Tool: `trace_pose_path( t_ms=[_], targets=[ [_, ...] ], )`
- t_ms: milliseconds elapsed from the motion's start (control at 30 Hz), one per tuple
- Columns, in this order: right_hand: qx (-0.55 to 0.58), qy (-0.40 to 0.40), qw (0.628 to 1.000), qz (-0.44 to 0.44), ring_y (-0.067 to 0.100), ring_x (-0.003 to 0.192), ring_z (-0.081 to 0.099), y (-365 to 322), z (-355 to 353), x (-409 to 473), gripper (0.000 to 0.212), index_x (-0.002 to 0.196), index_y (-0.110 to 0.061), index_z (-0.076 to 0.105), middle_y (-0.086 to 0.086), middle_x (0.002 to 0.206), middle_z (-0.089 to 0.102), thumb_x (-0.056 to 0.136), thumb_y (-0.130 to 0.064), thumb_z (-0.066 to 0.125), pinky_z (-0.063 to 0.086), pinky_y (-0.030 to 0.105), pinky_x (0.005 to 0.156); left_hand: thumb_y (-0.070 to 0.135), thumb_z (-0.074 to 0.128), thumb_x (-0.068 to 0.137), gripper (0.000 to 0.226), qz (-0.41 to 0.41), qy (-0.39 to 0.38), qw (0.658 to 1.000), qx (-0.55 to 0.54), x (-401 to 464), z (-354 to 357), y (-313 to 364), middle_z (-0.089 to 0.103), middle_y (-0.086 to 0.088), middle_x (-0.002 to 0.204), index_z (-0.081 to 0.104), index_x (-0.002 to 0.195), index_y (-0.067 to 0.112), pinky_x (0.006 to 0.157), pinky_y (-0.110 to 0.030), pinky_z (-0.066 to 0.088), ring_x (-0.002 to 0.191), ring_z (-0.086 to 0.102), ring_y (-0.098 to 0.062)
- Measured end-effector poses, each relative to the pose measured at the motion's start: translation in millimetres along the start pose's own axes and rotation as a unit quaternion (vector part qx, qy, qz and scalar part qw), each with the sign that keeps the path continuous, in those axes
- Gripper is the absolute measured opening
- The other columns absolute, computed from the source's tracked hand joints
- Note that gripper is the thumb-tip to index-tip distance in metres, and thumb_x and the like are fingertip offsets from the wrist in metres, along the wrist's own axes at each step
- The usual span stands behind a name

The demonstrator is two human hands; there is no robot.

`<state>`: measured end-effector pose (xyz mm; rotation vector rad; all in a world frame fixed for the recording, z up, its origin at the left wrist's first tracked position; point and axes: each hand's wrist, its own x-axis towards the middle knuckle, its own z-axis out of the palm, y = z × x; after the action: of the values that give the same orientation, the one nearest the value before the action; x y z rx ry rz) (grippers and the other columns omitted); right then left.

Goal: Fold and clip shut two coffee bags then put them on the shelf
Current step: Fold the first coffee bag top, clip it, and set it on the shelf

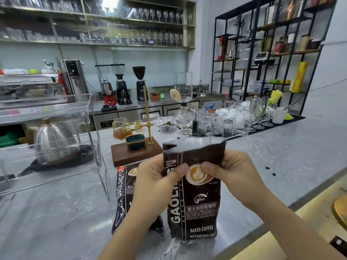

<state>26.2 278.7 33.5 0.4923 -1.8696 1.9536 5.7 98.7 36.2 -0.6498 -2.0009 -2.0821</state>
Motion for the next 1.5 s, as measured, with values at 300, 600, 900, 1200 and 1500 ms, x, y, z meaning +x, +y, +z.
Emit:
trace_pose_path(
  t_ms=[300, 600, 900, 1200, 1500],
  targets=[
    [-0.029, -0.019, 0.999, 0.000, 0.017, 0.086, 0.075, 3, -2, 2, 0.025, 0.098, -0.010, 0.077, 0.005, 0.095, 0.079, 0.077, -0.007, 0.064, 0.059, 0.025, 0.075, -0.002, 0.066, 0.088, 0.031, 0.015, -0.006, 0.999, 0.045, 0, -11, -13, 0.083, 0.004, 0.089, 0.080, 0.091, 0.025, 0.085, -0.048, 0.060, 0.088, 0.078, -0.018],
    [-0.009, -0.033, 0.999, 0.036, 0.016, 0.084, 0.073, -2, -11, -4, 0.025, 0.101, -0.011, 0.076, 0.004, 0.091, 0.079, 0.082, -0.008, 0.060, 0.059, 0.027, 0.078, -0.018, 0.050, 0.090, 0.047, -0.027, -0.052, 0.998, -0.026, -1, -18, -13, 0.081, -0.008, 0.096, 0.080, 0.100, 0.016, 0.088, -0.041, 0.058, 0.098, 0.074, -0.022],
    [0.032, -0.068, 0.991, 0.108, 0.032, 0.079, 0.073, -9, -23, -8, 0.032, 0.087, -0.005, 0.080, 0.022, 0.089, 0.077, 0.071, -0.014, 0.055, 0.062, 0.033, 0.068, -0.019, 0.035, 0.085, 0.055, -0.144, -0.069, 0.985, -0.072, 2, -21, -5, 0.081, -0.015, 0.082, 0.083, 0.074, 0.006, 0.066, -0.022, 0.061, 0.081, 0.076, -0.024],
    [-0.059, 0.007, 0.997, 0.048, 0.016, 0.066, 0.074, -14, -5, -12, 0.016, 0.075, -0.011, 0.081, 0.010, 0.073, 0.079, 0.061, -0.006, 0.076, 0.060, 0.024, 0.063, 0.020, 0.081, 0.062, 0.023, -0.059, -0.026, 0.997, -0.033, -14, -12, 3, 0.078, -0.011, 0.068, 0.077, 0.077, 0.004, 0.054, -0.024, 0.059, 0.059, 0.071, -0.017],
    [-0.046, 0.024, 0.994, 0.101, 0.019, 0.069, 0.072, -17, 2, -17, 0.021, 0.091, -0.008, 0.077, 0.012, 0.077, 0.078, 0.074, 0.002, 0.075, 0.061, 0.027, 0.063, 0.022, 0.080, 0.067, 0.024, -0.144, 0.001, 0.986, -0.088, -17, 2, 0, 0.080, -0.018, 0.085, 0.078, 0.089, 0.013, 0.066, -0.037, 0.062, 0.075, 0.076, -0.031]
  ],
)
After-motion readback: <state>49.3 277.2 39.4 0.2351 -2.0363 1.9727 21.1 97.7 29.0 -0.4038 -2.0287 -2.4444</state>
